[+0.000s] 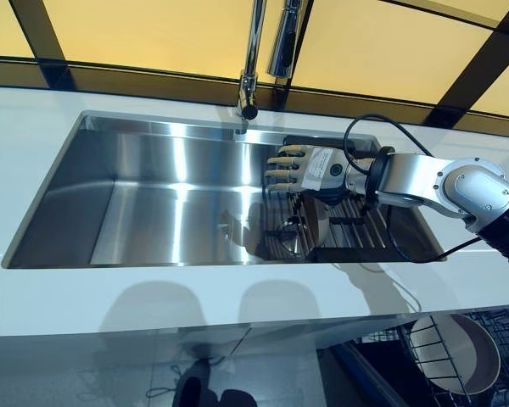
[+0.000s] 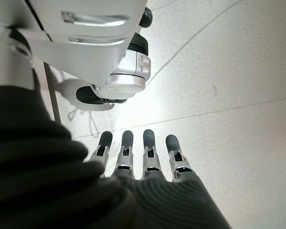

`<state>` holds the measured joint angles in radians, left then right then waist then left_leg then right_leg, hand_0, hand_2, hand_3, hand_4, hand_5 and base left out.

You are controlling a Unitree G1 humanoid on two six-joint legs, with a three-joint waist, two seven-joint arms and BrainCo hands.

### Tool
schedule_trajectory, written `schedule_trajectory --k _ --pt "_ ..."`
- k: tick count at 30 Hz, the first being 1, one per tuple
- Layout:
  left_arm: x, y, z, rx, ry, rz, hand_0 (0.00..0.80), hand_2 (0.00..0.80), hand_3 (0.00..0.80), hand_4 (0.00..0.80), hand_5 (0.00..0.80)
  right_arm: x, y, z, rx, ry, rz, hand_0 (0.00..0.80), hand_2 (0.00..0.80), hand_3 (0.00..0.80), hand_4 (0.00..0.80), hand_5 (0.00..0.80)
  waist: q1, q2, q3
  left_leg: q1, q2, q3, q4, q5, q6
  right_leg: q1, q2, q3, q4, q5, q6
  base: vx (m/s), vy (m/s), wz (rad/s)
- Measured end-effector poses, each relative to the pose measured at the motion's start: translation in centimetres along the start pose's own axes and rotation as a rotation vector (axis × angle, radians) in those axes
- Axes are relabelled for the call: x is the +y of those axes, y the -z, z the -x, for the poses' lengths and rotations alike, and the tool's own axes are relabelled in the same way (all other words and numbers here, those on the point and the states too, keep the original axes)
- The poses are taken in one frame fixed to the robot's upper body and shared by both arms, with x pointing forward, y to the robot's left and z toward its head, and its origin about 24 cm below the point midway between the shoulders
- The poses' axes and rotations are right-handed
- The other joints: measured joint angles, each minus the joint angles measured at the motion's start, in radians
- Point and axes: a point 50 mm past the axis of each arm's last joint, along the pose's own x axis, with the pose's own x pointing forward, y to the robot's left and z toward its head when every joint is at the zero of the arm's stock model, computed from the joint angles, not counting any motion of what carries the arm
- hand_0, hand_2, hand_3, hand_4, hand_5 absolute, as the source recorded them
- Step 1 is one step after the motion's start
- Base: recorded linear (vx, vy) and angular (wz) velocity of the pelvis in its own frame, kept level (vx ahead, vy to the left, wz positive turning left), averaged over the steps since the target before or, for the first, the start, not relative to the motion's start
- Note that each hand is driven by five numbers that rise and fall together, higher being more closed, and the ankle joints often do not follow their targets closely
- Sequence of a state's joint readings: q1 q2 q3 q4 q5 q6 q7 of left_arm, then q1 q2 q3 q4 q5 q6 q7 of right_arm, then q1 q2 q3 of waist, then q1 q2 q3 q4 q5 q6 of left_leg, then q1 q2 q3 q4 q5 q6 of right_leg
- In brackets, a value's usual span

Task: Take plates into dishwasher

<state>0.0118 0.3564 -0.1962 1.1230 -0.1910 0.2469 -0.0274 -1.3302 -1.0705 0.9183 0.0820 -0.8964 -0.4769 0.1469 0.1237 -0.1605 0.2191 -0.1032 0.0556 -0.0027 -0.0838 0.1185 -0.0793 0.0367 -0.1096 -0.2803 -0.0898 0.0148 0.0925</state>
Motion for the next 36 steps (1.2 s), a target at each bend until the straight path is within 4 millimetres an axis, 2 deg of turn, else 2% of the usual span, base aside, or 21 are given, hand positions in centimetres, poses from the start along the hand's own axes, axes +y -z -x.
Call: schedule_trajectory --k 11,12,13,14,15,18,23,27,36 --pt "0.0 -0.4 0.0 -0.022 -0.001 0.001 0.000 0.000 0.000 0.000 0.000 0.6 -0.1 0.0 -0.010 -0.076 0.045 0.000 0.000 0.000 0.000 0.000 -0.001 0.000 0.015 -0.006 0.000 0.001 0.000 0.000 0.000 -0.006 0.000 0.001 0.000 0.000 0.000 0.000 0.000 0.00" --pt "0.1 -0.4 0.0 -0.023 -0.001 0.001 0.000 0.000 0.000 0.000 0.000 0.6 -0.1 0.0 -0.011 -0.081 0.050 0.072 0.072 0.072 0.072 0.072 -0.002 0.000 0.017 -0.006 0.000 0.001 0.000 0.000 0.000 -0.006 0.000 0.001 0.001 0.000 0.000 0.000 0.000 0.00" --pt "0.1 -0.6 0.0 -0.027 -0.001 0.006 0.000 0.000 0.000 0.000 0.000 0.8 -0.1 0.0 -0.011 -0.099 0.062 0.373 0.373 0.373 0.373 0.373 -0.002 -0.001 0.021 -0.006 0.000 0.001 0.000 0.000 0.000 -0.006 0.000 0.001 0.001 0.000 0.000 0.000 0.000 0.00" --pt "0.1 -0.6 0.0 -0.028 0.000 0.012 0.000 0.000 0.000 0.000 0.000 0.8 -0.1 0.0 -0.012 -0.106 0.067 0.762 0.762 0.762 0.762 0.762 -0.002 -0.001 0.023 -0.006 0.000 0.001 0.000 0.000 0.000 -0.006 0.000 0.001 0.001 0.000 0.000 0.000 0.000 0.00" --pt "0.1 -0.7 0.0 -0.029 0.001 0.019 0.000 0.000 0.000 0.000 0.000 0.9 -0.1 0.0 -0.012 -0.117 0.077 0.800 0.800 0.800 0.800 0.800 -0.003 -0.002 0.023 -0.006 0.000 0.001 0.000 0.000 0.000 -0.006 0.000 0.001 0.002 0.000 0.000 0.000 0.000 0.00" --pt "0.1 -0.8 0.0 -0.032 0.000 0.020 0.000 0.000 0.000 0.000 0.000 1.6 0.0 0.1 -0.001 -0.166 0.111 0.800 0.800 0.800 0.800 0.800 -0.005 -0.003 0.024 -0.006 0.001 0.002 0.000 0.000 0.000 -0.006 0.000 0.001 0.003 0.000 0.000 0.000 0.000 0.00" --pt "0.2 -0.8 0.0 -0.038 -0.002 0.025 0.000 0.000 0.000 0.000 0.000 4.1 0.3 0.5 0.014 -0.309 0.141 0.800 0.800 0.800 0.800 0.800 -0.010 -0.006 0.025 -0.006 0.001 0.003 0.000 0.000 0.000 -0.006 0.000 0.002 0.003 0.000 0.000 0.000 0.000 0.00" --pt "0.2 -0.7 0.0 -0.036 -0.002 0.032 0.000 0.000 0.000 0.000 0.000 4.2 0.3 0.5 0.016 -0.318 0.146 0.800 0.800 0.800 0.800 0.800 -0.025 -0.006 0.025 -0.005 0.001 0.003 0.000 0.000 0.000 -0.006 0.000 0.002 0.004 0.001 0.000 0.000 0.000 0.00" --pt "0.2 -0.9 0.0 -0.047 -0.001 0.040 0.000 0.000 0.000 0.000 0.000 5.9 1.1 1.1 0.054 -0.387 0.117 0.800 0.800 0.800 0.800 0.800 -0.025 -0.006 0.025 0.004 0.002 0.006 0.000 0.000 0.000 0.000 0.000 0.005 0.004 0.001 0.000 0.000 0.000 0.00"
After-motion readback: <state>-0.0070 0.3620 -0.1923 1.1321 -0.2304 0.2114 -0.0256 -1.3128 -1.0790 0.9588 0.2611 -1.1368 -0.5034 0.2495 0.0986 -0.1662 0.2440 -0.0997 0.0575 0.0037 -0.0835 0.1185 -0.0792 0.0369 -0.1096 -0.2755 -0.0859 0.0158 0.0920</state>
